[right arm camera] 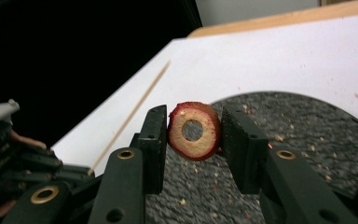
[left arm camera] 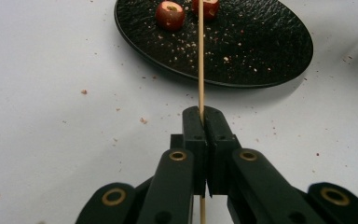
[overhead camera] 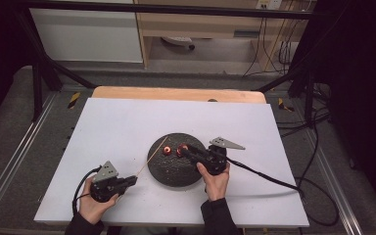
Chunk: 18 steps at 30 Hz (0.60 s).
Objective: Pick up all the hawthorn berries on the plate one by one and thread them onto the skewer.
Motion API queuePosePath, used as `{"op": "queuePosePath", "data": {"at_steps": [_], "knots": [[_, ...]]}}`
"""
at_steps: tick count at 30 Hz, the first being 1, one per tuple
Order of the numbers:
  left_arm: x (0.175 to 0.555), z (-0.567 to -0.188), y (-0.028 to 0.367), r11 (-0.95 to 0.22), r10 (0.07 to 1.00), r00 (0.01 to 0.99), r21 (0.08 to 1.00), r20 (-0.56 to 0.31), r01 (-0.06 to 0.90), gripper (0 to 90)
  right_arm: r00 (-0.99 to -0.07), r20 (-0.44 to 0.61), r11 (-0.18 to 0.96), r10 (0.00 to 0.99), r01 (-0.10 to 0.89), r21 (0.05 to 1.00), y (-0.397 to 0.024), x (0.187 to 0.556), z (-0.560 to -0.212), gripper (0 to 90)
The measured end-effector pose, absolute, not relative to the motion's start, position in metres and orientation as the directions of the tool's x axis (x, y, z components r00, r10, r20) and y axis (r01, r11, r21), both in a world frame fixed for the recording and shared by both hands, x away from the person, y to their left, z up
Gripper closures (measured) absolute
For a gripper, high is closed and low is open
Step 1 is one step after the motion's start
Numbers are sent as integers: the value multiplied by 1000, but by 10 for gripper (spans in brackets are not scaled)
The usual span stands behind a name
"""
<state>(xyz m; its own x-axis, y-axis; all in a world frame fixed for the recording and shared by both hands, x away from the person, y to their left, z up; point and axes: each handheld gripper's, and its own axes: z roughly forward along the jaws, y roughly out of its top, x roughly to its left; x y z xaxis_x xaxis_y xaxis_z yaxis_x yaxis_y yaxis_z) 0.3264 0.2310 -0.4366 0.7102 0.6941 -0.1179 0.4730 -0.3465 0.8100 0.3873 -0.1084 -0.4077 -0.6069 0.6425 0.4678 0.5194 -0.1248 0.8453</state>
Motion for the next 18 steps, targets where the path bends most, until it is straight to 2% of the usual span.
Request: {"op": "queuePosePath", "data": {"at_steps": [18], "knots": [[322,-437,222,-333,690,712,816,-131,473,883,-583,504,-303,637,411,859,-101,387,-411,626]]}}
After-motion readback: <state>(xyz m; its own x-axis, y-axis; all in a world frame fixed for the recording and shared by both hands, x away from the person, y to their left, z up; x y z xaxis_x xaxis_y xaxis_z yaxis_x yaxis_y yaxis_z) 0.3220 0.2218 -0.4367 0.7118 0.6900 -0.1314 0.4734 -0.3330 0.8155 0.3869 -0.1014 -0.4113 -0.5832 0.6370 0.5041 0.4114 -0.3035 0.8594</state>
